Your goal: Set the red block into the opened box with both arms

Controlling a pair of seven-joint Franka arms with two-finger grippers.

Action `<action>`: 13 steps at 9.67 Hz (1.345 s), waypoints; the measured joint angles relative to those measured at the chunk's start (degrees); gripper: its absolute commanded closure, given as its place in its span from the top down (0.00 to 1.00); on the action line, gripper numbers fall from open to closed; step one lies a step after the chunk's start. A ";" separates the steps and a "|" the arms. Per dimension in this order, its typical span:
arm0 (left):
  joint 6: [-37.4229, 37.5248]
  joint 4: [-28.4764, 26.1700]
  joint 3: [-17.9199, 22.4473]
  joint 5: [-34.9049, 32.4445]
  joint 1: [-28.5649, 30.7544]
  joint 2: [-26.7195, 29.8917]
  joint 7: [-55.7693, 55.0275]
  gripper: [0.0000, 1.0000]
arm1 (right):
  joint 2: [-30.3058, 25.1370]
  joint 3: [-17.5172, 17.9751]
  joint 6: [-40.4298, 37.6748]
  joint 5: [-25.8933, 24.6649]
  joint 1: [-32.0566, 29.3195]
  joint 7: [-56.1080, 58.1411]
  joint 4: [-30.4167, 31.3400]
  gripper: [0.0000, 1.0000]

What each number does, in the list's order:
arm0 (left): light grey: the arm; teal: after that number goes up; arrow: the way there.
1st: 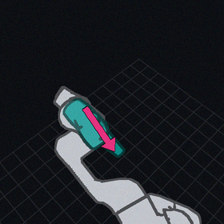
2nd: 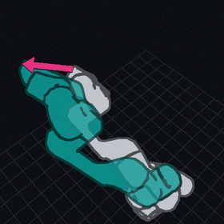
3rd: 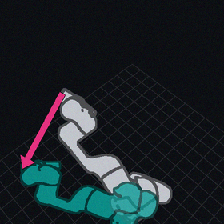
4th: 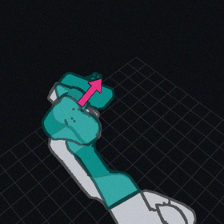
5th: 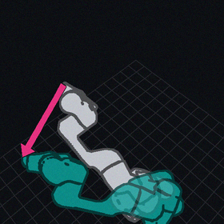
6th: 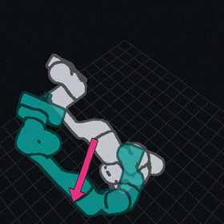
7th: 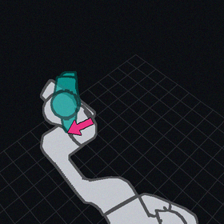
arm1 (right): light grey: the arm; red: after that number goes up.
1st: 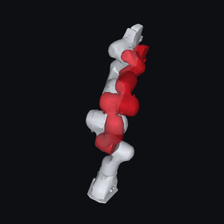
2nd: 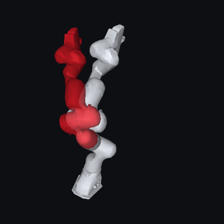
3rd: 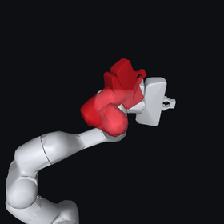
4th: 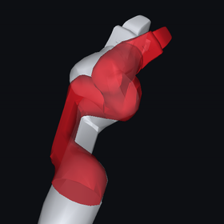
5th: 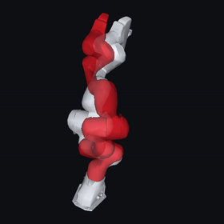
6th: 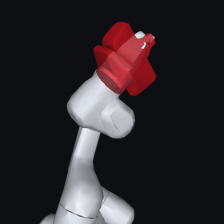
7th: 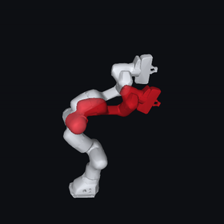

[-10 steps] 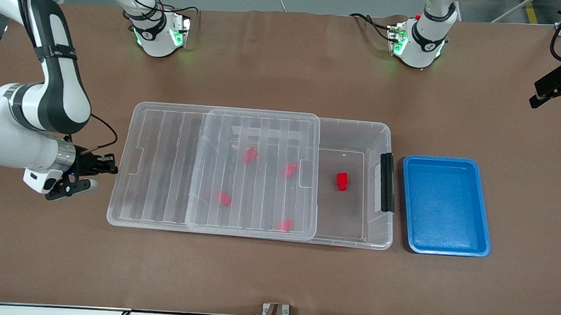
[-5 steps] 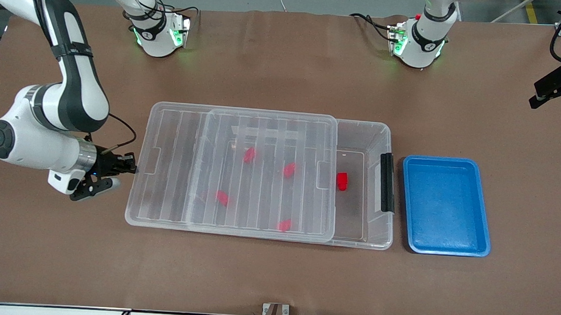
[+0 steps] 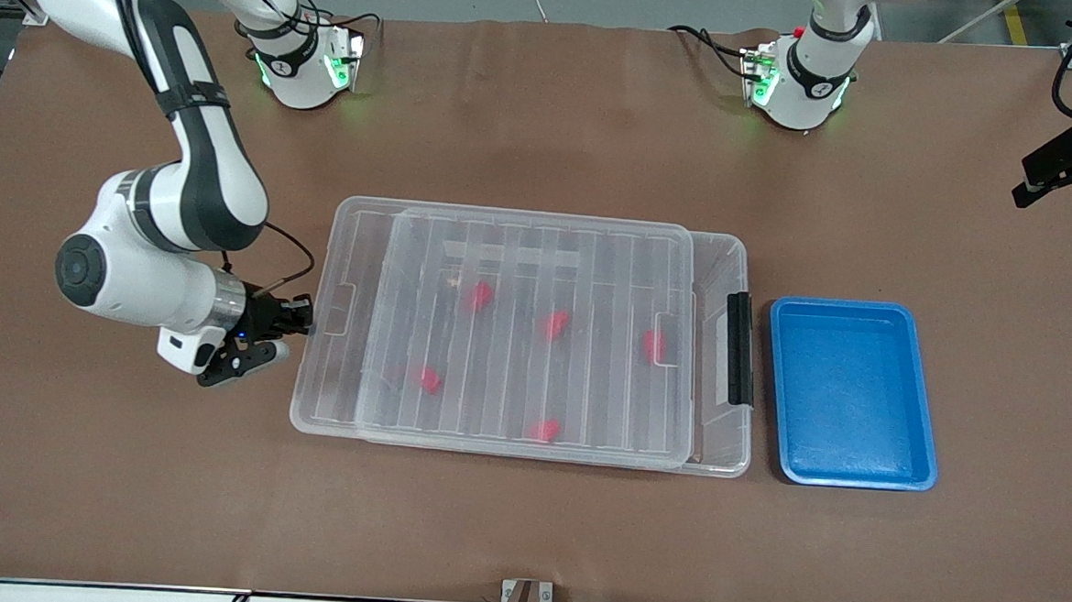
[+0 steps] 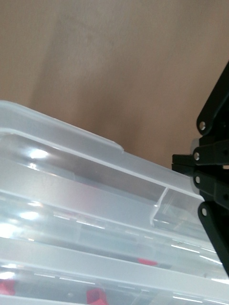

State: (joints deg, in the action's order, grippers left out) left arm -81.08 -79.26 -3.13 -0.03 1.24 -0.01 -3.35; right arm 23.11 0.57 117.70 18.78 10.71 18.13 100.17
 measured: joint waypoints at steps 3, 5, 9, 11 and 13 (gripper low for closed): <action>0.00 0.00 -0.04 0.00 -0.19 0.00 0.00 1.00 | 0.36 -0.05 1.27 0.03 3.18 -3.44 -0.54 0.00; 0.00 0.00 -0.04 0.00 -0.20 0.00 0.00 1.00 | 0.52 -0.06 1.28 0.04 3.46 -4.00 -0.76 0.01; 0.00 -0.01 0.05 0.00 -0.15 0.00 0.00 1.00 | 0.73 -1.18 0.24 -0.15 2.72 -4.24 -1.53 1.00; 0.00 -0.02 0.05 0.00 -0.16 0.00 0.00 1.00 | -2.76 -2.42 -4.28 -5.09 -0.80 -7.98 -3.50 1.00; 0.00 -0.01 0.05 0.00 -0.19 0.00 0.00 1.00 | -10.03 -2.65 -10.95 -9.32 -6.11 -14.43 -4.29 1.00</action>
State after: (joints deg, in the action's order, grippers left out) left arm -81.08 -79.28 -3.08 -0.03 1.05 -0.01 -3.35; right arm 13.08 -2.08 106.75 9.46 4.60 3.70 95.88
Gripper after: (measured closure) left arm 0.000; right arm 0.101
